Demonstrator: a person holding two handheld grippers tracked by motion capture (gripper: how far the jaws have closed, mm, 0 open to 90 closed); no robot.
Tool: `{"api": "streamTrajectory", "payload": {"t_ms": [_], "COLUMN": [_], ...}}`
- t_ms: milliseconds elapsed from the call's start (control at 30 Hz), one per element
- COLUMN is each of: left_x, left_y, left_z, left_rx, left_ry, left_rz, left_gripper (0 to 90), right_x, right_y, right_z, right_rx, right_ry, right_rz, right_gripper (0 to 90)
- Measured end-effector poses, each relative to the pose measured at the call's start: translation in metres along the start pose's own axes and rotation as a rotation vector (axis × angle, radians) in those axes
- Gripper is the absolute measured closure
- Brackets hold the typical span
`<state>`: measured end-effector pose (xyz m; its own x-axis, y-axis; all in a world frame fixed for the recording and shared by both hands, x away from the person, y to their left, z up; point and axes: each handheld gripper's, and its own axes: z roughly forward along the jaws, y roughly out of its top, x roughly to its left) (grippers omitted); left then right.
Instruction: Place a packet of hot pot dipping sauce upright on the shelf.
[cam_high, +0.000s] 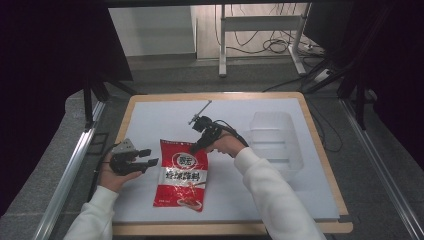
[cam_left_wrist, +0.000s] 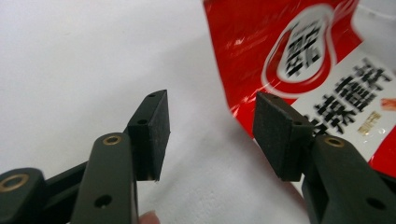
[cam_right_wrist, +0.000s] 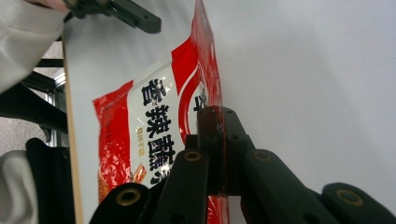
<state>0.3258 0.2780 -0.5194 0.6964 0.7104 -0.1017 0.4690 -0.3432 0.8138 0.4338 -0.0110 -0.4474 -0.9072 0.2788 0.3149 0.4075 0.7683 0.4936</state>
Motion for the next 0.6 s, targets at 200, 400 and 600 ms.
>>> {"api": "streamTrajectory", "payload": {"t_ms": [200,400,600], "left_x": [0.001,0.004,0.005], "left_y": [0.000,-0.001,-0.002], "left_z": [-0.001,-0.006,-0.008], "left_rx": [-0.002,-0.004,-0.007], "left_ry": [0.004,0.008,0.019], "left_rz": [-0.003,-0.011,-0.033], "left_gripper": [45.7,45.6,44.8], "right_x": [0.008,0.022,0.036], "right_y": [0.003,0.009,0.014], "right_z": [-0.017,-0.034,-0.049], "right_rx": [-0.026,-0.053,-0.073], "right_ry": [0.019,0.029,0.030], "right_rz": [-0.004,-0.030,-0.058], "right_gripper": [89.1,89.1,89.2]}}
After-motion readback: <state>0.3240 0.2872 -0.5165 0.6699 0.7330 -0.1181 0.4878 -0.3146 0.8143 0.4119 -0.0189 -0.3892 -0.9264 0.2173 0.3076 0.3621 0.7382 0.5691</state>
